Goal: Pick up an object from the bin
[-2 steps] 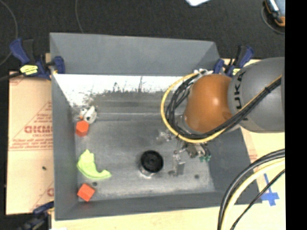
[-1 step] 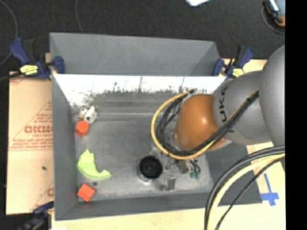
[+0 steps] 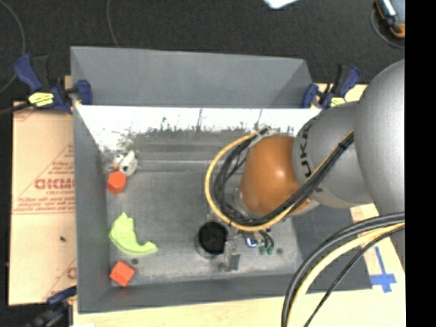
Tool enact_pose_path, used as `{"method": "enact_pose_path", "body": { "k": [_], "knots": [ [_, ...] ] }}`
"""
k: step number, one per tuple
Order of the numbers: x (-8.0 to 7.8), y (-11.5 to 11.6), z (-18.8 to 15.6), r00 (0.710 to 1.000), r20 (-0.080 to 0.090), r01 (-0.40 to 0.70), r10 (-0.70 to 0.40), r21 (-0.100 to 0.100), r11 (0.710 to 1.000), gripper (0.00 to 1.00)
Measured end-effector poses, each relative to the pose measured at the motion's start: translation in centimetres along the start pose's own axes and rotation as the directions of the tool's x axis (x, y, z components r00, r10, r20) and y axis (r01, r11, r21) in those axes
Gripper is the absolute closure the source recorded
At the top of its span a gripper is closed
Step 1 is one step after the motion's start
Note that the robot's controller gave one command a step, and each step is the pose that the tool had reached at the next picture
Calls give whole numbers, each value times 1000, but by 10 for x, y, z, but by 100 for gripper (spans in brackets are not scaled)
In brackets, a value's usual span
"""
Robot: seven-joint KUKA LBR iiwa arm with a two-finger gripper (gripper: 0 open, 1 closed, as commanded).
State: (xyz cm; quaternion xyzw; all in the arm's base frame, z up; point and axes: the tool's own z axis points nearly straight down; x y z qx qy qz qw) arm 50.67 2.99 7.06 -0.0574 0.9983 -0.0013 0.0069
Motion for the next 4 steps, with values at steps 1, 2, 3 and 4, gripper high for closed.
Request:
{"method": "enact_pose_path", "body": {
  "k": [1, 2, 3, 4],
  "knots": [
    [-13, 12, 0, 980, -4, 199, -199, -3, 980, 100],
    [-13, 12, 0, 980, -4, 201, -201, -3, 980, 100],
    [-13, 11, 0, 979, -4, 203, -203, -3, 979, 100],
    [-13, 12, 0, 979, -4, 204, -204, -3, 979, 100]
  ]
}}
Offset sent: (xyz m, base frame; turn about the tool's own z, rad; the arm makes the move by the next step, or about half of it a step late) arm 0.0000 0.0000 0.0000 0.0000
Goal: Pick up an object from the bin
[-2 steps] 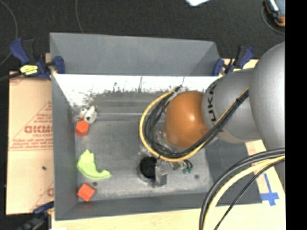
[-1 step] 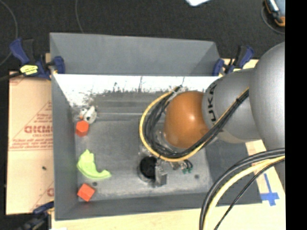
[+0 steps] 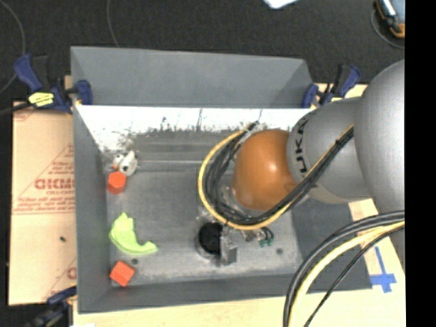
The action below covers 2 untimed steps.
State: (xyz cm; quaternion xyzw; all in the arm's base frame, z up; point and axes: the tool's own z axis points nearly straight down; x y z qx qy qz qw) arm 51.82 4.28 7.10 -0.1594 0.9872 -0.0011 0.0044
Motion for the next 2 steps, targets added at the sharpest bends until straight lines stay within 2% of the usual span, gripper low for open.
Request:
{"method": "enact_pose_path", "body": {
  "k": [2],
  "knots": [
    [0, 0, 0, 1000, 0, 1, -1, 0, 1000, 100]
  ]
}}
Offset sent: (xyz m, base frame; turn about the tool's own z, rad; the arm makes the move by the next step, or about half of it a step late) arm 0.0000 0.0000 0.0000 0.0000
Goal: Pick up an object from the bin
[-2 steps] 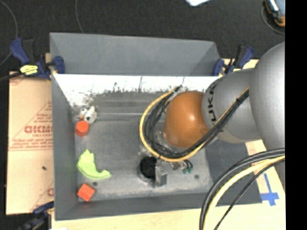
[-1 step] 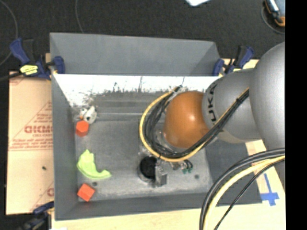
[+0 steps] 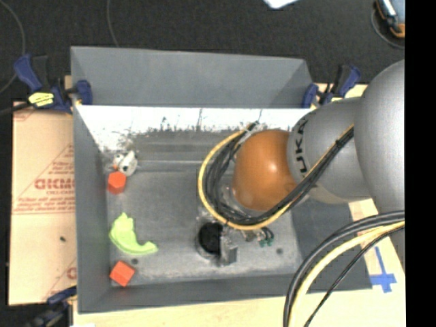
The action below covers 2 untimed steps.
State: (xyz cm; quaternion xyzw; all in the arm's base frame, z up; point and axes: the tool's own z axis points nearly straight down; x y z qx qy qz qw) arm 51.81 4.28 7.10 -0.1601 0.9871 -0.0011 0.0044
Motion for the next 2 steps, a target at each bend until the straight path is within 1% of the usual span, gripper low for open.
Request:
{"method": "enact_pose_path", "body": {
  "k": [1, 2],
  "knots": [
    [-51, -12, 0, 998, 6, -55, 55, 1, 999, 100],
    [-51, -12, 0, 999, 6, -54, 54, 1, 999, 100]
  ]
}}
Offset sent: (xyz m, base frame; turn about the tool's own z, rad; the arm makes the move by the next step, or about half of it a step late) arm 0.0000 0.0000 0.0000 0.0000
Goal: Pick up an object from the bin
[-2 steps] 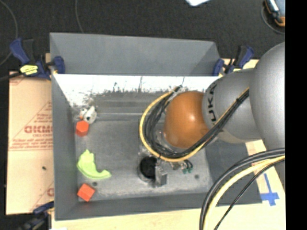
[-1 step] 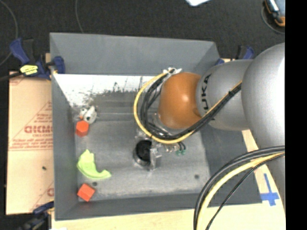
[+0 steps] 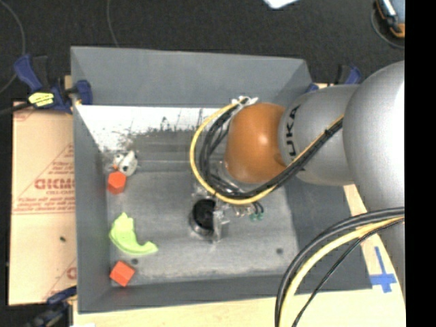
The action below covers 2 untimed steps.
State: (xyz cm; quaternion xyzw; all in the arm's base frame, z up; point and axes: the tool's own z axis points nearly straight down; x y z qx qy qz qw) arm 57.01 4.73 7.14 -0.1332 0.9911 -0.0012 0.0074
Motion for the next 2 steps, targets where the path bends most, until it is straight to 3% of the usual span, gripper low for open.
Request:
{"method": "enact_pose_path", "body": {
  "k": [2],
  "knots": [
    [0, 0, 0, 1000, 0, 0, 0, 0, 1000, 100]
  ]
}}
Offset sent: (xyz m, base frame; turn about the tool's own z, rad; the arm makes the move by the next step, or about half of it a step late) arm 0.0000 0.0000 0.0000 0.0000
